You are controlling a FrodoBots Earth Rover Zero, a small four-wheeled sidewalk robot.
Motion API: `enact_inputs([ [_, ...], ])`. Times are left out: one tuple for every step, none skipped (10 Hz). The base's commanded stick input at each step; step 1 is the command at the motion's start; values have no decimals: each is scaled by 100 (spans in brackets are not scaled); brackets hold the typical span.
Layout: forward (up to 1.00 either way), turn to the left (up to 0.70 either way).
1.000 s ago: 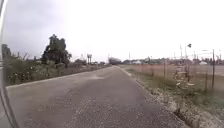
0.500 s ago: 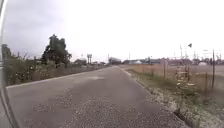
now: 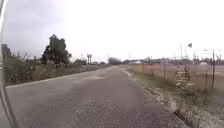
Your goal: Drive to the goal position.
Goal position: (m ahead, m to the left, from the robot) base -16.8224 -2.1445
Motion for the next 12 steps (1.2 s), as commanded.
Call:
enact_inputs([
  [8, 0],
  [8, 0],
  [8, 0],
  [8, 0],
  [8, 0],
  [8, 0],
  [8, 0],
  [8, 0],
  [8, 0],
  [8, 0],
  [8, 0],
  [8, 0],
])
